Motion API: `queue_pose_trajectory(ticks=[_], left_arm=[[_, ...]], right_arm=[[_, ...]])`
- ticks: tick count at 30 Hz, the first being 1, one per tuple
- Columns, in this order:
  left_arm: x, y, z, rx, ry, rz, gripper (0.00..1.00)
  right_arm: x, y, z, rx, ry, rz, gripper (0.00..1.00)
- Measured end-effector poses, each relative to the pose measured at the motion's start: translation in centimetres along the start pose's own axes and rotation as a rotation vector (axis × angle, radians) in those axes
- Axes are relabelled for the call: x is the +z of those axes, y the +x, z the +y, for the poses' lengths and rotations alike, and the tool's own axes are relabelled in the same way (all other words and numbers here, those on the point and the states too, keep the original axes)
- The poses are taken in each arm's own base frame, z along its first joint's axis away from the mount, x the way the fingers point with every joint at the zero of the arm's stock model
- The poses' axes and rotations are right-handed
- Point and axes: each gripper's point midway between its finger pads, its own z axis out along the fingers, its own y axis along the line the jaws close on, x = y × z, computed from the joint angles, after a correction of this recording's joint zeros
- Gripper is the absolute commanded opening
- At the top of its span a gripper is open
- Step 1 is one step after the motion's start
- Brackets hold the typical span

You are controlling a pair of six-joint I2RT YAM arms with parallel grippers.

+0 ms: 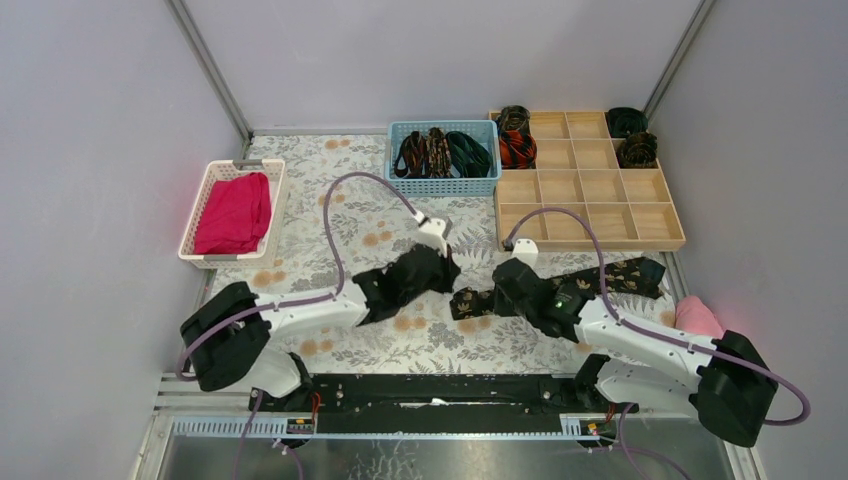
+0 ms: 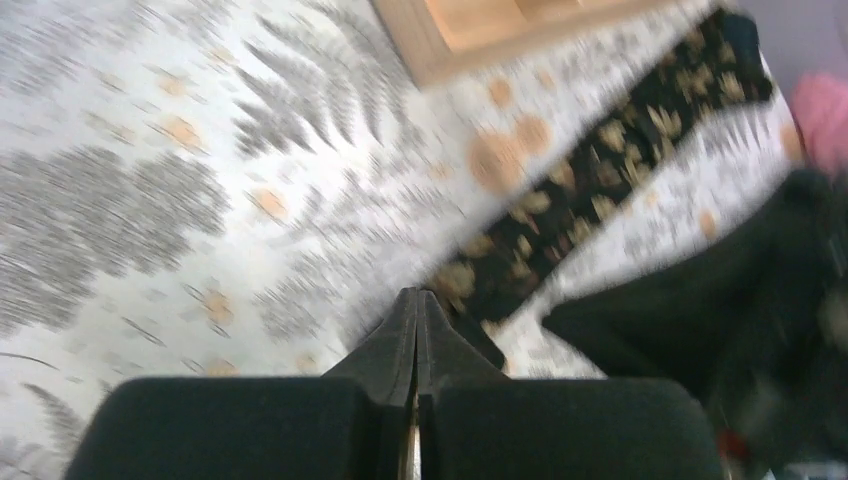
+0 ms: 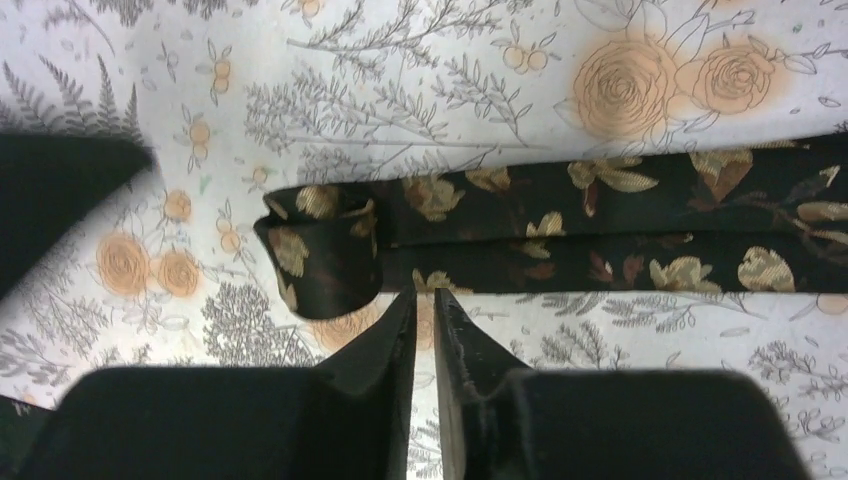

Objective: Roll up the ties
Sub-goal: Roll the tie at the center of the board.

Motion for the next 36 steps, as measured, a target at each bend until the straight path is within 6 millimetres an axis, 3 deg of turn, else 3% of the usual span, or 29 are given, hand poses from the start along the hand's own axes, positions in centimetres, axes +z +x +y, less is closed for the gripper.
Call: queue_pose_trajectory(ticks=[4, 7, 9, 12, 16, 25, 28, 34, 36], left_arm=[[1.9, -4.1, 4.3, -0.060, -0.092, -0.053, 0.00], [3.8, -3.5, 7.8, -0.071, -0.150, -0.015, 0.00], [4.9, -1.7, 8.5, -0.050, -0.150, 0.043, 0.00], [6.1, 1.0, 7.9, -0.022, -0.088, 0.131, 0.00], [7.0, 2.5, 6.1, -0.022, 0.029, 0.178, 0.00], [7.4, 3.1, 2.2, -0.038, 0.272, 0.188, 0.00], [7.3, 3.6, 1.7, -0.046, 0.312, 0.194, 0.00], [6.5, 6.4, 2.1, -0.077, 0.338, 0.257, 0.00], [6.5, 6.4, 2.1, -0.077, 0.340, 0.255, 0.00]], right_arm=[[-1.2, 1.2, 0.9, -0.083, 0.000, 0.012, 0.08], [-1.6, 2.5, 1.5, -0.140, -0.004, 0.026, 0.01], [-1.5, 3.7, 1.9, -0.181, -0.003, 0.044, 0.00], [-0.6, 6.1, 1.7, -0.275, 0.041, 0.088, 0.00], [0.2, 7.9, 1.6, -0.383, 0.102, 0.124, 0.00], [1.6, 7.1, 2.1, -0.434, 0.154, 0.063, 0.00], [2.4, 7.1, 1.8, -0.466, 0.185, 0.051, 0.00], [3.8, 6.1, 3.1, -0.486, 0.196, -0.008, 0.00], [4.1, 5.8, 3.3, -0.497, 0.205, -0.022, 0.00]])
